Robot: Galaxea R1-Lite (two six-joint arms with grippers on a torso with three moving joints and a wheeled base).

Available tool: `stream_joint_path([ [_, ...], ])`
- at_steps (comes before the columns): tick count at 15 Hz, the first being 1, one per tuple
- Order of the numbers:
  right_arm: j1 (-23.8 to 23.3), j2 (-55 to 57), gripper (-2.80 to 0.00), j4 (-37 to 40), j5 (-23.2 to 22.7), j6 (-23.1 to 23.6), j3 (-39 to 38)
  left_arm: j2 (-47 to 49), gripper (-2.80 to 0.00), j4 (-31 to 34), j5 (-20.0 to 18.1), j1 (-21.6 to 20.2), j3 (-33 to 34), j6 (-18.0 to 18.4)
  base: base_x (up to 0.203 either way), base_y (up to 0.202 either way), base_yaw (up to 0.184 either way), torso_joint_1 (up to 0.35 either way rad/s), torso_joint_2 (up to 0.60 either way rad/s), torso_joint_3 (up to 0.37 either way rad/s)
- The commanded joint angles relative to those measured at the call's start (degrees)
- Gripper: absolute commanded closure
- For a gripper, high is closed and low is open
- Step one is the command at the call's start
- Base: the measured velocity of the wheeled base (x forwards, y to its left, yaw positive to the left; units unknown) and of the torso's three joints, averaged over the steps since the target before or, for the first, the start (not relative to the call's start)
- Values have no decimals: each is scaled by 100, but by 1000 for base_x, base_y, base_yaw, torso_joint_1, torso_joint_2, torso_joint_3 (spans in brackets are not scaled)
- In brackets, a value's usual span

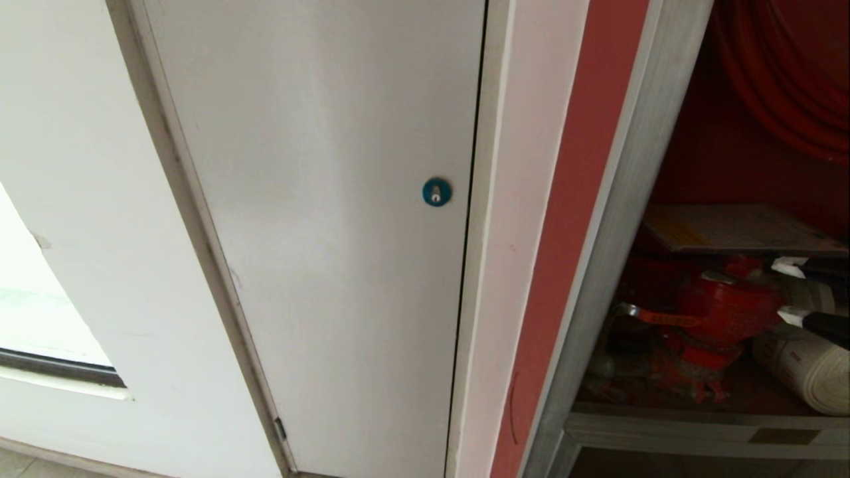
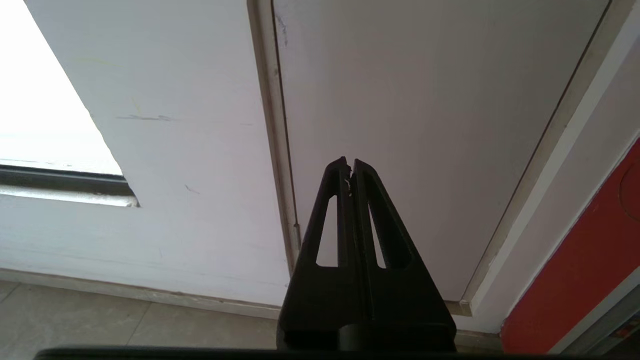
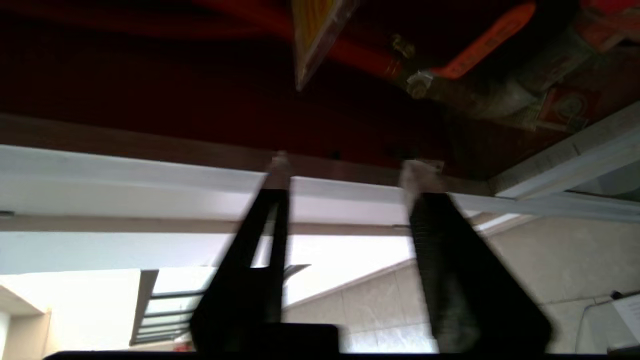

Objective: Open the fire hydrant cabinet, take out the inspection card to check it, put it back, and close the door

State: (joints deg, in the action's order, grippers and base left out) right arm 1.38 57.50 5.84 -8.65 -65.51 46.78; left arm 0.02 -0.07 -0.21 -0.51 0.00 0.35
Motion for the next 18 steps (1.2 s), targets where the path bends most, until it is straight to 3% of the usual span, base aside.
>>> stream_joint_path([
  [1,3,68,-280,-88,89,-125,-2,-1,0,-1,0,-2,9,0,0,0,0,0,0,0],
  [8,12,1352,-280,-1097,395,-238,76,5,0,-1,-4,-2,9,0,0,0,0,0,0,0],
  [12,12,1735,-280,-1220,440,-234,368,0,0,-1,3,-2,9,0,0,0,0,0,0,0],
  [18,39,2011,-280,-1375,944,-226,657,6,0,-1,3,-2,9,0,0,0,0,0,0,0],
])
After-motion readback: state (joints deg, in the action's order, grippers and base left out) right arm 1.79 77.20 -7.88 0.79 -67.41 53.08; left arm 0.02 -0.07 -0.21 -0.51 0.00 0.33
